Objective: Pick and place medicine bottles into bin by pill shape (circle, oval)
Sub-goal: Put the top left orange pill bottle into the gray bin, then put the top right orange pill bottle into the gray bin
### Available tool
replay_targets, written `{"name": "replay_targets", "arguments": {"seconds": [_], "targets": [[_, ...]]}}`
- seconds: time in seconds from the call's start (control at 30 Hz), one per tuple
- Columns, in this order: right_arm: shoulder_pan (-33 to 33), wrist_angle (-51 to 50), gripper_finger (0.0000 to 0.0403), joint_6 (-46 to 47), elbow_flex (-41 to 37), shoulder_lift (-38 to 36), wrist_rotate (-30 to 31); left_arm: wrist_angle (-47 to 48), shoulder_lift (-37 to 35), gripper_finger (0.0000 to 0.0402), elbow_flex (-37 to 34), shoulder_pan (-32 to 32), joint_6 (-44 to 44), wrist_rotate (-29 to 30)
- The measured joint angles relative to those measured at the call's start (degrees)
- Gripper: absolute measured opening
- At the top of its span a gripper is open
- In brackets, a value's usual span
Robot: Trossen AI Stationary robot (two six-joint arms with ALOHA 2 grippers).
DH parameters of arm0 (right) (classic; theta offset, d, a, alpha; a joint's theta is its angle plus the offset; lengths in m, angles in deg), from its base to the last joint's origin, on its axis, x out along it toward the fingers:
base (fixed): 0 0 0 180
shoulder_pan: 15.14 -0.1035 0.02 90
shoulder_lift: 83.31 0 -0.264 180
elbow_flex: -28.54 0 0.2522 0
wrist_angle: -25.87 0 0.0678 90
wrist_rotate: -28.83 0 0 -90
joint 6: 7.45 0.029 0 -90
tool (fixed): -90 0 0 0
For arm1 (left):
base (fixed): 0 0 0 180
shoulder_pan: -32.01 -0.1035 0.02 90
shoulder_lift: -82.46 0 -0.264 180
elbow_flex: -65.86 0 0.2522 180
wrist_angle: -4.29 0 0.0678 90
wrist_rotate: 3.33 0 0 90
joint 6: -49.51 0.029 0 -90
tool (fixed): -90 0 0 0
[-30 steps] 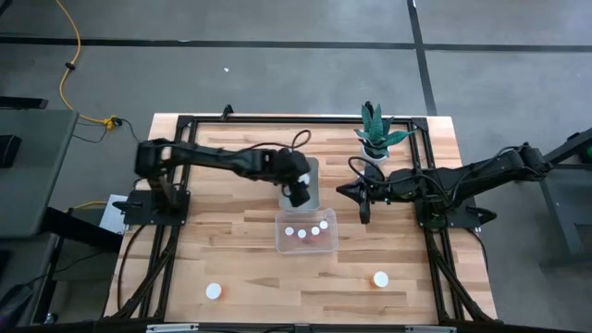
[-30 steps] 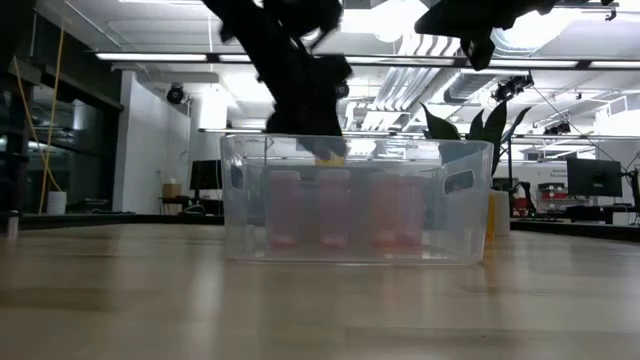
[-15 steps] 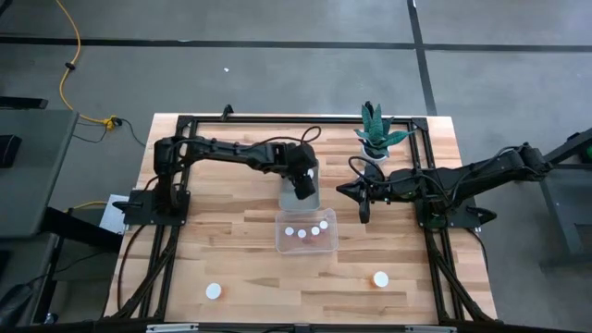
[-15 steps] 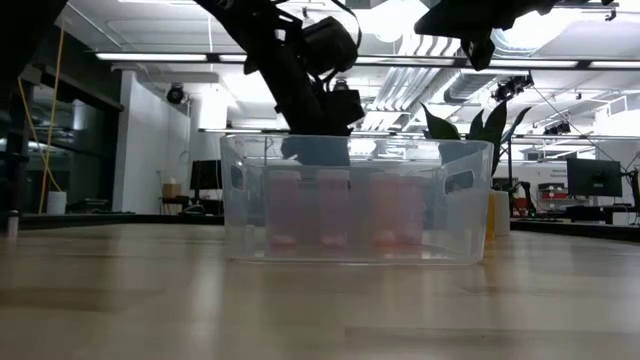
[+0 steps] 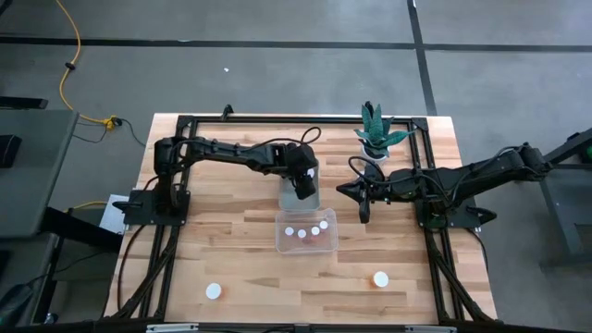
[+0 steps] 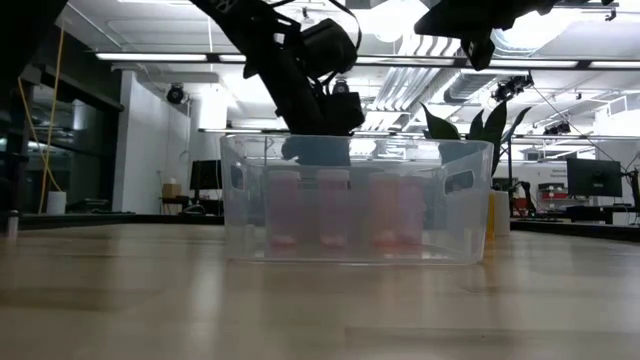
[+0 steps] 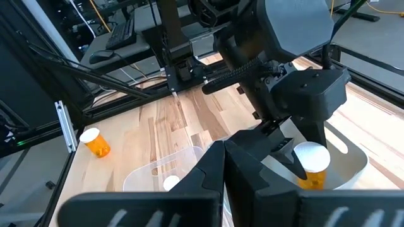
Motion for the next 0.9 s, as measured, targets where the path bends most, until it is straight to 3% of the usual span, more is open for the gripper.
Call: {"name": "replay_targets", "arguments": {"seconds": [0.17,0.53,0.9], "targets": [[0.0,0.0,0.0000,0.0,0.0,0.0,0.0,0.1,1.1,0.0199,0.0,0.0,-0.5,0.0],[0.0,0.0,0.0000,0.0,0.0,0.0,0.0,0.0,2.7,0.0265,0.0,0.0,-1.9,-3.3],[0.0,0.0,0.0000,0.0,0.0,0.0,0.0,0.3,-2.3,0.0289,0.0,-0.7,1.0,-3.2]]}}
